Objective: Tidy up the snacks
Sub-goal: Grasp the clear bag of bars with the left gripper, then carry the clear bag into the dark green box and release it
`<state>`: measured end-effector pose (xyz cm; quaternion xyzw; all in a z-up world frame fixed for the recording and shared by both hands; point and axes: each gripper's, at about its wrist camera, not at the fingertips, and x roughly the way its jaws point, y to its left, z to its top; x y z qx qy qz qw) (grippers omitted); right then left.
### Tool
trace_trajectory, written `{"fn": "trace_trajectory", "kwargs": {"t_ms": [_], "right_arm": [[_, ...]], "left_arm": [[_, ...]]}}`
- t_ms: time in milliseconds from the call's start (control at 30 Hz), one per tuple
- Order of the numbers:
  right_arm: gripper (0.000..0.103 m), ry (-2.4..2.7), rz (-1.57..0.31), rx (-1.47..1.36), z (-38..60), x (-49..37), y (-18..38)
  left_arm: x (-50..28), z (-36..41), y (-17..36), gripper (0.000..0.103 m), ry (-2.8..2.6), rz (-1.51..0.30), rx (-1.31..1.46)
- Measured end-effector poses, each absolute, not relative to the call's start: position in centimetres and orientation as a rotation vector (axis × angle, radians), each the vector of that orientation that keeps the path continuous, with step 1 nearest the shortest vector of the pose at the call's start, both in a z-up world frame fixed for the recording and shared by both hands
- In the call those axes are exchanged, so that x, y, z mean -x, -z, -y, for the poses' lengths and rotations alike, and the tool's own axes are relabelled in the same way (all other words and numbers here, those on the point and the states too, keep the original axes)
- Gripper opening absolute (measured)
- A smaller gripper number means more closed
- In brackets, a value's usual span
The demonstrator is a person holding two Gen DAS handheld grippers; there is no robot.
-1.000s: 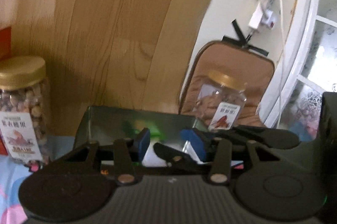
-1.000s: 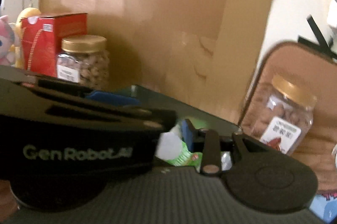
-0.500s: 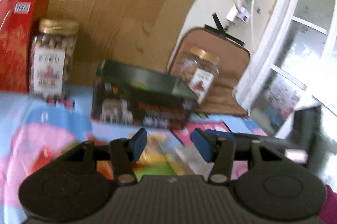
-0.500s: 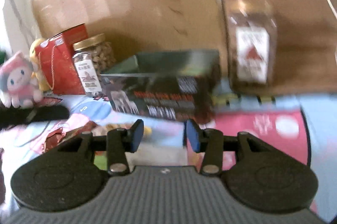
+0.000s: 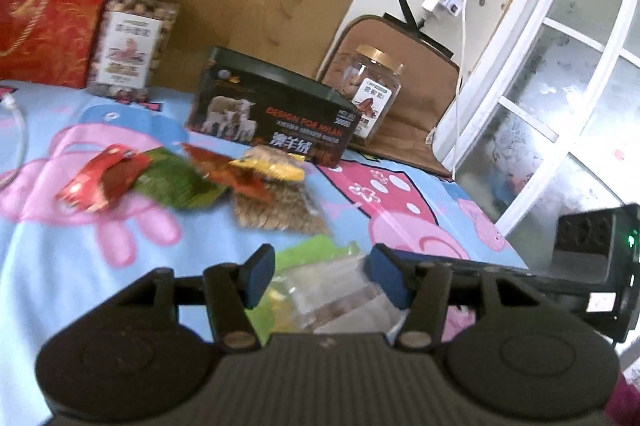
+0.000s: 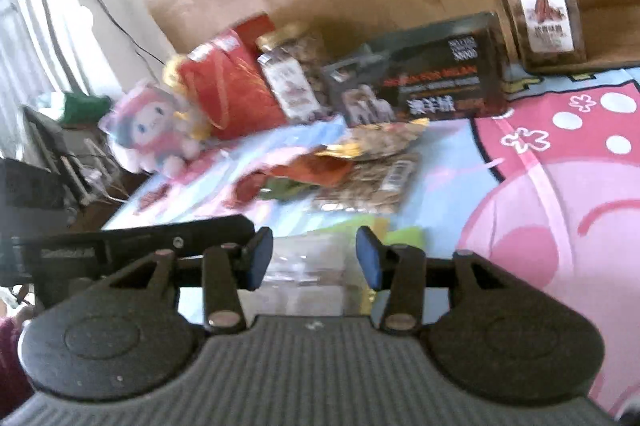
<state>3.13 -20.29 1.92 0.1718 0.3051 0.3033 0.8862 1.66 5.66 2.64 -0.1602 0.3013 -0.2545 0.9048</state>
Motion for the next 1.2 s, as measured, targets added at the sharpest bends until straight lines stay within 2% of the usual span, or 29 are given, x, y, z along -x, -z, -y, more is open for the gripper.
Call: {"fn": "trace_trajectory", "kwargs": {"t_ms": [100, 133, 233, 267, 333, 567, 600, 767, 800, 867, 1000, 1133, 1200], "right_arm": [[0.050, -0.639, -0.612, -0.374, 20.8, -1.4, -1.6], [0.053, -0.641, -0.611, -0.362, 20.8, -1.1, -1.6], [0.068, -0.635, -0.592, -0.257, 20.1, 0.3, -1.5], [0.077, -0.624, -0.581, -0.212, 19.7, 0.8, -1.6], [0.085, -0.601, -0.562, -0.139, 19.5, 1.7, -1.4], [0.086, -0.602, -0.635, 0.043, 16.9, 1.5, -0.2], [0.085, -0.597, -0.630, 0.068, 16.5, 1.7, -0.1], [0.054, -0.590, -0.575, 0.148, 14.5, 3.1, -0.1], [0.051, -0.583, -0.567, 0.155, 14.3, 3.3, 0.0], [0.040, -0.571, -0.547, 0.174, 14.0, 3.7, 0.0], [0.037, -0.577, -0.522, 0.207, 13.4, 4.5, -0.1], [0.038, -0.620, -0.528, 0.222, 13.0, 4.7, 0.0], [0.040, -0.621, -0.535, 0.206, 13.1, 4.5, 0.0]], "left_arm": [[0.3, -7.5, -2.6, 0.054, 0.515, -0.622, 0.367], [0.7, -7.8, -2.5, 0.054, 0.515, -0.626, 0.380], [1.6, -8.1, -2.2, 0.055, 0.530, -0.644, 0.398], [1.7, -7.8, -2.1, 0.058, 0.534, -0.648, 0.394], [1.5, -7.2, -1.7, 0.061, 0.533, -0.665, 0.376], [1.0, -5.0, 0.3, 0.060, 0.553, -0.723, 0.346], [1.2, -4.7, 0.3, 0.060, 0.554, -0.720, 0.325], [2.1, -4.3, -0.1, 0.058, 0.526, -0.700, 0.264], [2.2, -4.4, -0.3, 0.058, 0.520, -0.693, 0.252], [2.6, -4.8, -0.7, 0.058, 0.516, -0.679, 0.245], [3.5, -5.3, -1.2, 0.058, 0.517, -0.662, 0.222], [3.7, -5.9, -0.6, 0.062, 0.499, -0.704, 0.214], [3.7, -6.0, -0.4, 0.068, 0.488, -0.714, 0.207]]}}
